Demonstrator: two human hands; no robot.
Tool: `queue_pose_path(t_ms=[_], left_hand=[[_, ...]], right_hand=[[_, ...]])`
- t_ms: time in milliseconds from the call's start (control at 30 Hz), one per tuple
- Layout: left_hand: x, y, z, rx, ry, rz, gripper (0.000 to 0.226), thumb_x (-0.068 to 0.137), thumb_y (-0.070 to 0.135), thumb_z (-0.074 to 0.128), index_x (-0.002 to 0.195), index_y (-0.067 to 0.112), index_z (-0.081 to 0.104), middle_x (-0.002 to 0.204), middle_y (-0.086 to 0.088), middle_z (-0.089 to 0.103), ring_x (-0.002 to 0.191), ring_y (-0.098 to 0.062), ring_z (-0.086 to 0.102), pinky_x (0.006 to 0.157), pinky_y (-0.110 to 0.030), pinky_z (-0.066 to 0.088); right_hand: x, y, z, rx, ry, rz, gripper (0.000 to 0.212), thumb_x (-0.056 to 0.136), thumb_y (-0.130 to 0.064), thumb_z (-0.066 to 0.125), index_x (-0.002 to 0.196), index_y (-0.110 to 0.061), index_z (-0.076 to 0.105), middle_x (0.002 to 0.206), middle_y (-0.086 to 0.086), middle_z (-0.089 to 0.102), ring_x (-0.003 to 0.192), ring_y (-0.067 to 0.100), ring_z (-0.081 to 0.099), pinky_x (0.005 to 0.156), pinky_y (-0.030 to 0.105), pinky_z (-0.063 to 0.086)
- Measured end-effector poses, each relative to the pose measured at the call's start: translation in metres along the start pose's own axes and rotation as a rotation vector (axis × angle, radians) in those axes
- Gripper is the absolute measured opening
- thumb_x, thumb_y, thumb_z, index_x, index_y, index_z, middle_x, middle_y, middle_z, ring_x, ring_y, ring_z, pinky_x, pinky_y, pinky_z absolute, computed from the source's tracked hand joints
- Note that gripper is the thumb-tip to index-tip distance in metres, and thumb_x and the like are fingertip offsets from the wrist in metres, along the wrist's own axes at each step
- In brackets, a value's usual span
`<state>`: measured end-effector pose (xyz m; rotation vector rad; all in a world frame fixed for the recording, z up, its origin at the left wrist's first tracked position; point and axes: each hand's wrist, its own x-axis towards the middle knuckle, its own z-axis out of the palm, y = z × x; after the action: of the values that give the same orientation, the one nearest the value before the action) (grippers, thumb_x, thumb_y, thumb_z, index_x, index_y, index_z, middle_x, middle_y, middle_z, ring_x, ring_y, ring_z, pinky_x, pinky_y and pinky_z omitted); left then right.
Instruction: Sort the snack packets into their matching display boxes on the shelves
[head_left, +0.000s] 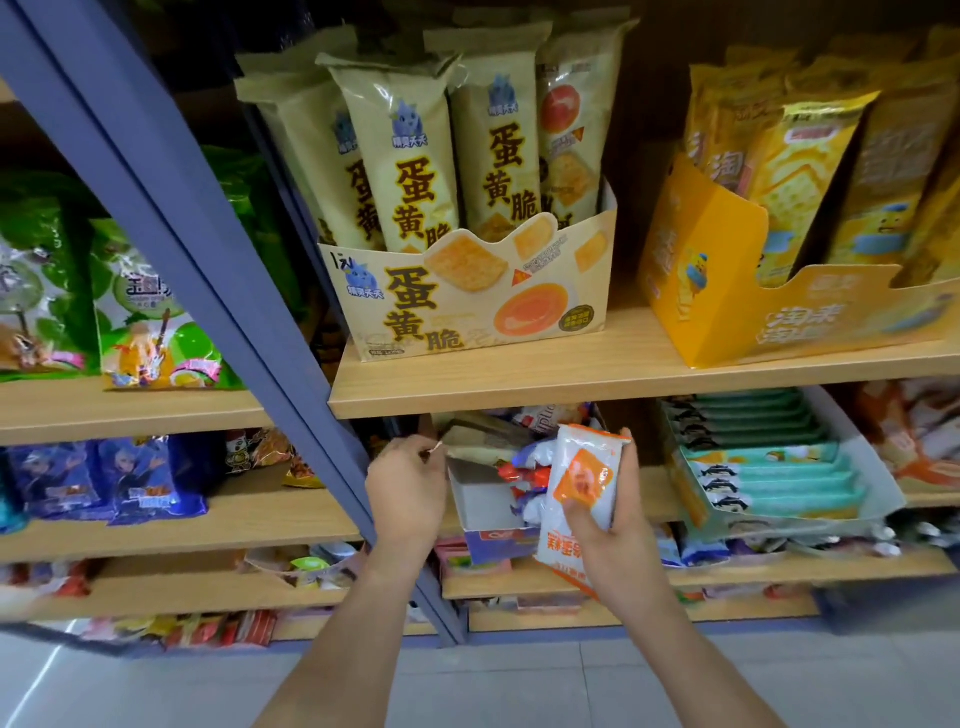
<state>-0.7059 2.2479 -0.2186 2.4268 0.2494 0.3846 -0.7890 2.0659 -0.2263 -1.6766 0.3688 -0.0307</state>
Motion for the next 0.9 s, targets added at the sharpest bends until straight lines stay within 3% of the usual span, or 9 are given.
queue_pose_path(t_ms=[67, 167, 300, 400, 500, 633, 700, 800, 900], left_hand=[[-0.015, 0.000, -0.012, -0.013, 0.109, 0.128, 0.008, 0.083, 0.007, 0.073, 0.091, 0.006, 0.075, 0.088, -0.005, 0.069, 0.073, -0.022, 0.064, 0.063, -0.026, 0.045], [-0.038, 0.003, -0.033, -0.076, 0.214, 0.192, 0.008, 0.082, 0.005, 0.074, 0.089, 0.009, 0.074, 0.082, 0.004, 0.061, 0.069, -0.004, 0.053, 0.060, -0.009, 0.037], [-0.061, -0.001, -0.051, -0.132, 0.294, 0.368, 0.010, 0.087, 0.015, 0.069, 0.086, 0.006, 0.073, 0.079, 0.001, 0.060, 0.070, -0.008, 0.053, 0.060, -0.014, 0.044], [-0.068, -0.004, -0.067, -0.092, 0.382, 0.439, 0.008, 0.086, 0.009, 0.068, 0.085, 0.001, 0.071, 0.078, -0.004, 0.060, 0.065, -0.009, 0.053, 0.056, -0.026, 0.047], [-0.070, -0.001, -0.088, -0.074, 0.443, 0.474, 0.006, 0.082, 0.005, 0.069, 0.082, -0.001, 0.067, 0.075, -0.005, 0.057, 0.064, -0.009, 0.048, 0.055, -0.025, 0.046], [-0.078, 0.014, -0.111, -0.054, 0.495, 0.579, 0.017, 0.087, 0.012, 0.067, 0.077, -0.002, 0.065, 0.066, -0.007, 0.055, 0.062, -0.008, 0.044, 0.054, -0.020, 0.041], [-0.084, 0.025, -0.125, -0.064, 0.505, 0.648, 0.021, 0.086, 0.013, 0.067, 0.074, -0.003, 0.065, 0.066, -0.006, 0.055, 0.063, -0.009, 0.042, 0.055, -0.019, 0.039], [-0.084, 0.043, -0.144, -0.015, 0.491, 0.705, 0.018, 0.081, 0.013, 0.073, 0.070, 0.000, 0.065, 0.078, -0.010, 0.059, 0.080, -0.021, 0.052, 0.076, -0.020, 0.039], [-0.075, 0.057, -0.153, -0.126, 0.361, 0.700, 0.015, 0.078, 0.009, 0.070, 0.070, 0.003, 0.059, 0.100, -0.009, 0.061, 0.105, -0.027, 0.059, 0.091, -0.038, 0.046]], right_hand=[[0.005, 0.000, 0.002, -0.003, 0.015, 0.015, 0.073, 0.097, -0.024, 0.059, 0.152, -0.041, 0.014, 0.127, -0.006, 0.055, 0.097, 0.008, 0.059, 0.061, 0.017, 0.051], [0.011, 0.000, 0.005, 0.009, 0.018, 0.036, 0.059, 0.097, -0.020, 0.060, 0.145, -0.033, 0.029, 0.119, -0.006, 0.056, 0.091, 0.004, 0.059, 0.049, 0.012, 0.048], [0.019, -0.001, 0.006, 0.031, 0.060, 0.065, 0.050, 0.097, -0.018, 0.059, 0.141, -0.027, 0.037, 0.109, -0.005, 0.059, 0.090, 0.006, 0.060, 0.061, 0.022, 0.049], [0.026, 0.001, 0.007, 0.006, 0.072, 0.086, 0.052, 0.097, -0.017, 0.059, 0.143, -0.025, 0.037, 0.114, 0.001, 0.062, 0.094, 0.016, 0.063, 0.071, 0.034, 0.053], [0.029, -0.002, 0.009, -0.062, 0.097, 0.051, 0.059, 0.097, -0.015, 0.058, 0.147, -0.025, 0.031, 0.119, 0.004, 0.062, 0.085, 0.013, 0.061, 0.061, 0.027, 0.048], [0.014, -0.018, 0.006, -0.228, 0.075, -0.040, 0.079, 0.099, -0.017, 0.055, 0.154, -0.039, 0.002, 0.109, 0.002, 0.055, 0.066, 0.002, 0.054, 0.044, 0.013, 0.039], [0.002, -0.028, 0.003, -0.400, 0.044, -0.161, 0.060, 0.102, -0.019, 0.048, 0.151, -0.042, 0.022, 0.106, 0.005, 0.055, 0.063, 0.005, 0.051, 0.041, 0.010, 0.037], [-0.017, -0.044, -0.003, -0.349, -0.038, -0.281, 0.031, 0.103, -0.018, 0.046, 0.112, -0.042, 0.064, 0.118, 0.002, 0.047, 0.097, 0.014, 0.057, 0.061, 0.006, 0.043], [-0.041, -0.073, -0.014, -0.256, -0.283, -0.290, 0.024, 0.094, -0.053, 0.050, 0.113, -0.047, 0.063, 0.123, -0.017, 0.042, 0.117, 0.000, 0.048, 0.078, 0.007, 0.046]])
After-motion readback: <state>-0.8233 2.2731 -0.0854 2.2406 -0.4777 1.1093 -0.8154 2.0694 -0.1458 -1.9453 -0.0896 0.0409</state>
